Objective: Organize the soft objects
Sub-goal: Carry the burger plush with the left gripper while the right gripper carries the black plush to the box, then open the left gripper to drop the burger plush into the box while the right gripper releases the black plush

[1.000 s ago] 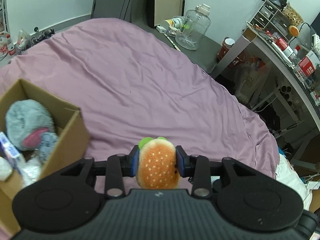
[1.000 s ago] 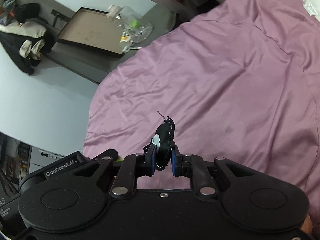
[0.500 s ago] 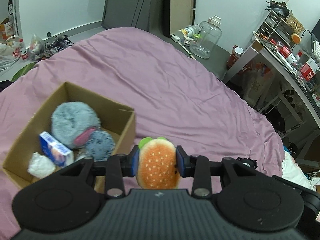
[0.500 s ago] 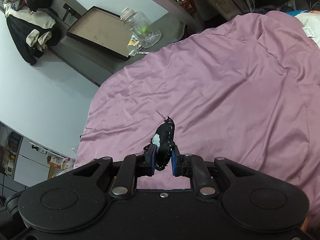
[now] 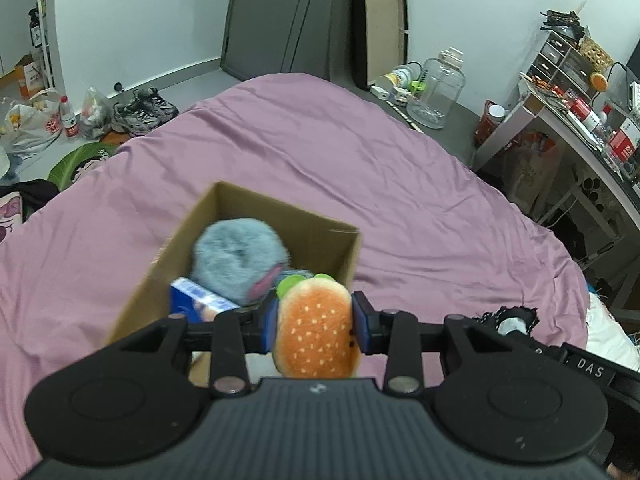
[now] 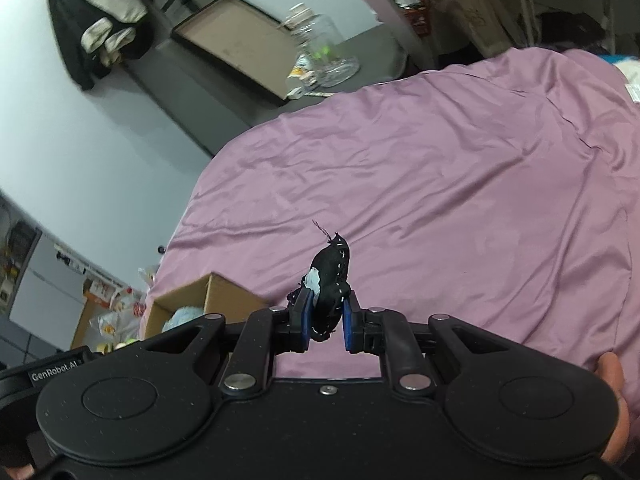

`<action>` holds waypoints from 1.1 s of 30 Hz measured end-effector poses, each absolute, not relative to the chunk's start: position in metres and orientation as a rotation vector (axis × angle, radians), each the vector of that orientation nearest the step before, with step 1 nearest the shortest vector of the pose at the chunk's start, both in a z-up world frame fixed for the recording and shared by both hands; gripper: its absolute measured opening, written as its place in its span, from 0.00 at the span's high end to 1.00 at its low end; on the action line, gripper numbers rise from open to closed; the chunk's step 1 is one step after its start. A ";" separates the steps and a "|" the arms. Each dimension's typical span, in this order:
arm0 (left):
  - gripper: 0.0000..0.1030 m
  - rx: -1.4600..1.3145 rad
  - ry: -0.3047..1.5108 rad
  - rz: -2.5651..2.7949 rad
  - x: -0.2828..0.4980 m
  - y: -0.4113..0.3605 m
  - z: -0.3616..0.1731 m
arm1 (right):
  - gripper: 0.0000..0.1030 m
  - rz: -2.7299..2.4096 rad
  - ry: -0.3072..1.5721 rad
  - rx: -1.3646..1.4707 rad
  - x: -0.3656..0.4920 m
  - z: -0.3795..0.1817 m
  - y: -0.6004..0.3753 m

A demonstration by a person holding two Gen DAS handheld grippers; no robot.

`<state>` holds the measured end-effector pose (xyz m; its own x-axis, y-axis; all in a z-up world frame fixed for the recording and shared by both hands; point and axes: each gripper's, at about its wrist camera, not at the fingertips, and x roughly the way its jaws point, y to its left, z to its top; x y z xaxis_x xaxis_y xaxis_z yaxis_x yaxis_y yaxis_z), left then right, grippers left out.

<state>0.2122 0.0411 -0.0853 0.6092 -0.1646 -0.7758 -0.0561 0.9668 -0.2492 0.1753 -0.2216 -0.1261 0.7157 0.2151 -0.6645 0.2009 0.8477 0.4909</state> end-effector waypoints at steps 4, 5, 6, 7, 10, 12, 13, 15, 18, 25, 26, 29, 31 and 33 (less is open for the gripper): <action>0.65 -0.266 0.936 -0.042 0.208 0.062 -0.091 | 0.85 0.040 0.793 0.527 0.175 -0.124 -0.204; 0.65 -0.263 0.942 -0.040 0.206 0.066 -0.093 | 0.85 0.050 0.791 0.521 0.175 -0.122 -0.201; 0.65 -0.262 0.949 -0.035 0.205 0.071 -0.095 | 0.85 0.059 0.788 0.512 0.175 -0.121 -0.197; 0.64 -0.263 0.957 -0.030 0.204 0.076 -0.098 | 0.85 0.068 0.785 0.502 0.174 -0.119 -0.193; 0.64 -0.272 0.976 -0.014 0.203 0.090 -0.106 | 0.85 0.095 0.777 0.471 0.173 -0.114 -0.182; 0.64 -0.276 0.987 -0.010 0.204 0.097 -0.112 | 0.85 0.108 0.776 0.450 0.172 -0.113 -0.174; 0.64 -0.278 0.991 -0.010 0.204 0.100 -0.114 | 0.85 0.113 0.778 0.436 0.172 -0.113 -0.170; 0.64 -0.277 0.994 -0.012 0.205 0.104 -0.118 | 0.85 0.128 0.787 0.422 0.173 -0.115 -0.163; 0.64 -0.279 0.997 -0.017 0.208 0.108 -0.123 | 0.85 0.149 0.796 0.405 0.173 -0.116 -0.152; 0.64 -0.304 1.000 -0.029 0.219 0.114 -0.137 | 0.85 0.223 0.794 0.359 0.171 -0.113 -0.117; 0.64 -0.305 0.999 -0.030 0.220 0.115 -0.139 | 0.85 0.234 0.793 0.351 0.171 -0.113 -0.112; 0.62 -0.303 0.996 -0.021 0.221 0.116 -0.145 | 0.85 0.264 0.802 0.326 0.174 -0.113 -0.097; 0.61 -0.299 0.993 -0.021 0.220 0.117 -0.148 | 0.85 0.279 0.807 0.311 0.175 -0.112 -0.088; 0.58 -0.296 1.003 -0.028 0.221 0.117 -0.152 | 0.85 0.293 0.813 0.305 0.176 -0.112 -0.080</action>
